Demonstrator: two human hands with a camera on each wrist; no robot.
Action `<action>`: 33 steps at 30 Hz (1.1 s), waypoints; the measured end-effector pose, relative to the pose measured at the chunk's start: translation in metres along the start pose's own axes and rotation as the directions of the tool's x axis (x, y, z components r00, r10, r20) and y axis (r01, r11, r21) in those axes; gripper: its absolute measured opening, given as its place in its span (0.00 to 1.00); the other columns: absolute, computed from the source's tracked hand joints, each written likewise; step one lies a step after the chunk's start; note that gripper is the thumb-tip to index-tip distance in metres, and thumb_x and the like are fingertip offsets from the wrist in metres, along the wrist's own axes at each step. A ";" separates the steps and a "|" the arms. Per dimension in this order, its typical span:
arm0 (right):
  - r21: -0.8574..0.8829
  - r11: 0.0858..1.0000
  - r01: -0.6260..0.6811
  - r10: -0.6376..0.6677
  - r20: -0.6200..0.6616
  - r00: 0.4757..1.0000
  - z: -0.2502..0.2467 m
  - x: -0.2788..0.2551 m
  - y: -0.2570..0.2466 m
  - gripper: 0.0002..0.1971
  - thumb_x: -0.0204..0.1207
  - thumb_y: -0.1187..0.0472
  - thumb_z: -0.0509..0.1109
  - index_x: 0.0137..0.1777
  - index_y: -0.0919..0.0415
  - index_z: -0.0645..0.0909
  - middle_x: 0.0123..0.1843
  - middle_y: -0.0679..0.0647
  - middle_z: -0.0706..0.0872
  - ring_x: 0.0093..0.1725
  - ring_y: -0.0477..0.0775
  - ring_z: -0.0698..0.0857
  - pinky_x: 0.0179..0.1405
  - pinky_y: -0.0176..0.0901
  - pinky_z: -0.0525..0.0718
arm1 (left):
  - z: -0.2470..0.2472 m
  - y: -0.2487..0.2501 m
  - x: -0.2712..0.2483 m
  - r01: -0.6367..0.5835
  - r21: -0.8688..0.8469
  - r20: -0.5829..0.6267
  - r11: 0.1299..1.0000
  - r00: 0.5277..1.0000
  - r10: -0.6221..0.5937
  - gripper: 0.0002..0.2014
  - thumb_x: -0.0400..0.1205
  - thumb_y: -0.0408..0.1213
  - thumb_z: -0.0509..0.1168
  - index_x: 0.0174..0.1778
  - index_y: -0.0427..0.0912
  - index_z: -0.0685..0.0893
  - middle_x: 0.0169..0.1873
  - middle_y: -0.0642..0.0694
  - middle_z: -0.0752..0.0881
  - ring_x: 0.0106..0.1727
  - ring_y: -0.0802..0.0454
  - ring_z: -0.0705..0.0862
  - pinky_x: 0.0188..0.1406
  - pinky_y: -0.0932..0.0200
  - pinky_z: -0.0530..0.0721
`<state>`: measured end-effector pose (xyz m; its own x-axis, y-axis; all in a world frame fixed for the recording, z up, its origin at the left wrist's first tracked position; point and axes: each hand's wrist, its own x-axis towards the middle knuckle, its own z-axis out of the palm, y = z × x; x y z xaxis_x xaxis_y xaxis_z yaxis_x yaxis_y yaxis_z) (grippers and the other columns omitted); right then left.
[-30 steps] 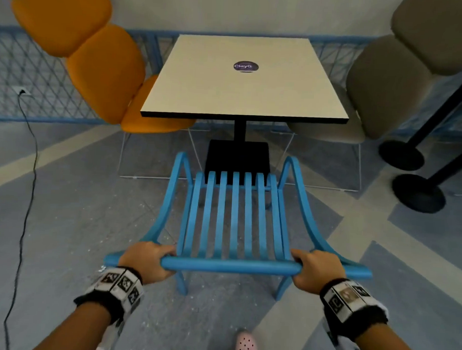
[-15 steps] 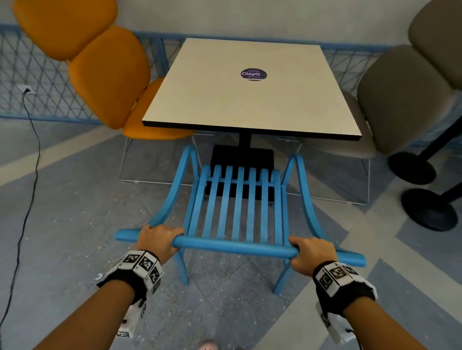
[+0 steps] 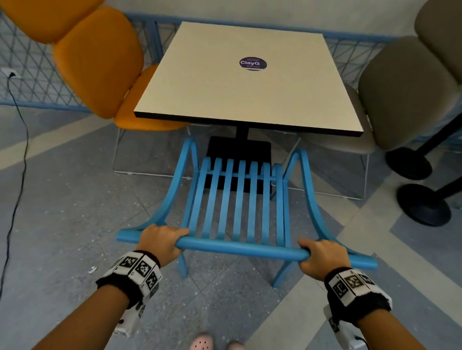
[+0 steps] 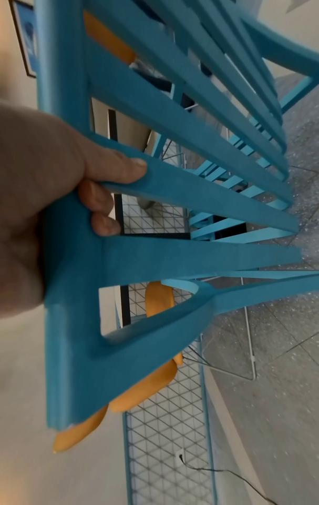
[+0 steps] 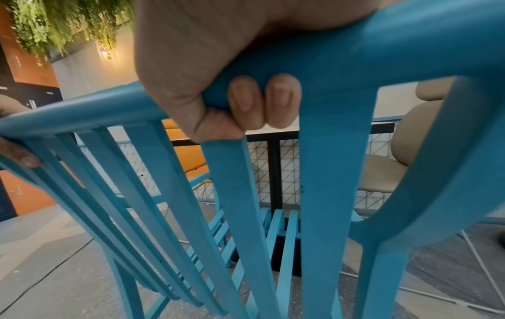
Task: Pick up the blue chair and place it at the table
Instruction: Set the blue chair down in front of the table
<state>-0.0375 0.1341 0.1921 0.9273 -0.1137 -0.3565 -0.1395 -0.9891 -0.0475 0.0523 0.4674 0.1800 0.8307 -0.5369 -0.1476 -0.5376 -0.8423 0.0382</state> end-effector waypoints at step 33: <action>0.047 0.999 -0.013 0.011 0.045 0.999 -0.012 0.007 -0.013 0.10 0.73 0.55 0.66 0.40 0.50 0.65 0.25 0.44 0.68 0.37 0.58 0.75 0.54 0.47 0.78 | -0.010 -0.003 0.005 0.090 -0.024 0.128 0.996 0.988 -0.086 0.08 0.79 0.46 0.63 0.48 0.46 0.78 0.47 0.47 0.89 0.50 0.47 0.86 0.52 0.53 0.80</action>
<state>-0.0247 0.1447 0.2014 0.9091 -0.1205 -0.3988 -0.1683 -0.9819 -0.0869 0.0598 0.4669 0.1893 0.8483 -0.4520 -0.2758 -0.4572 -0.8880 0.0489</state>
